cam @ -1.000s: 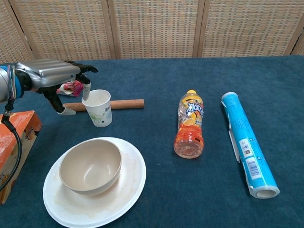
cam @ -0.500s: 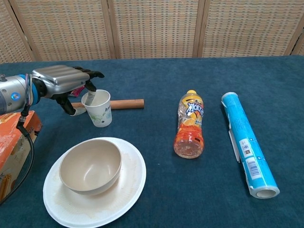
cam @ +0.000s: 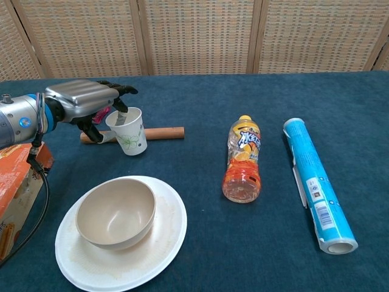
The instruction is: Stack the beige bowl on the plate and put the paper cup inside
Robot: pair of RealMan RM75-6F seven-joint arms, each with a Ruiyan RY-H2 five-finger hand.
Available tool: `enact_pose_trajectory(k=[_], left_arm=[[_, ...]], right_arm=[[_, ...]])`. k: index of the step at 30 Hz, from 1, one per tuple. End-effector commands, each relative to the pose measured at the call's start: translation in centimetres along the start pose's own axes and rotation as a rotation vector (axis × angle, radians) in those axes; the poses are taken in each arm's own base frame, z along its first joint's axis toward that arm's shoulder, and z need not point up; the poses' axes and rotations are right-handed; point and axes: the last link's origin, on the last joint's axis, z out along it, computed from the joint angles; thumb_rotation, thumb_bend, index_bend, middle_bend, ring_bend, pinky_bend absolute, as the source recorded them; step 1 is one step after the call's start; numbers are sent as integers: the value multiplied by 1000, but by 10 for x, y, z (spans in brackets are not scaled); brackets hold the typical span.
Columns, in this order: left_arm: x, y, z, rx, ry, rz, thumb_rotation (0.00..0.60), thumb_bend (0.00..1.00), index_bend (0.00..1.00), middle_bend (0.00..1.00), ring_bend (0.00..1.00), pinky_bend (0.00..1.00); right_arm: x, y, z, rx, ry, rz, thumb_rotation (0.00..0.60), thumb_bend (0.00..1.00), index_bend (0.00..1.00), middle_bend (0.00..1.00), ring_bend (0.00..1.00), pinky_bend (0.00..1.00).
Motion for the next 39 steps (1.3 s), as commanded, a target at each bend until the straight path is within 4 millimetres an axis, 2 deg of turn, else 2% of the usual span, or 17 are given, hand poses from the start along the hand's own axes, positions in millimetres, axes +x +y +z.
enact_pose_trajectory(k=[1, 9, 13, 19, 24, 31, 39], left_arm=[[16, -1, -7, -18, 36, -19, 600, 498, 610, 0, 0, 0], [58, 1, -41, -86, 40, -41, 600, 499, 610, 0, 0, 0], [71, 3, -59, -119, 35, -8, 600, 500, 610, 0, 0, 0], [86, 21, -83, -203, 32, 2, 600, 499, 610, 0, 0, 0], [89, 38, -100, -278, 31, 23, 600, 499, 610, 0, 0, 0], [82, 59, -119, -369, 3, 55, 600, 500, 610, 0, 0, 0], [70, 62, -131, -396, -34, 82, 600, 499, 610, 0, 0, 0]], right_arm=[[0, 0, 0, 1, 0, -2, 600, 180, 0, 0, 0, 0], [-2, -2, 0, 8, -7, -10, 600, 180, 0, 0, 0, 0], [-3, -4, 0, 9, -8, -12, 600, 180, 0, 0, 0, 0], [-2, -5, -1, 13, -7, -13, 600, 180, 0, 0, 0, 0], [-1, -4, -1, 8, -1, -8, 600, 180, 0, 0, 0, 0], [1, -1, -1, 4, 4, -1, 600, 181, 0, 0, 0, 0], [2, -1, -1, 4, 8, 6, 600, 181, 0, 0, 0, 0]])
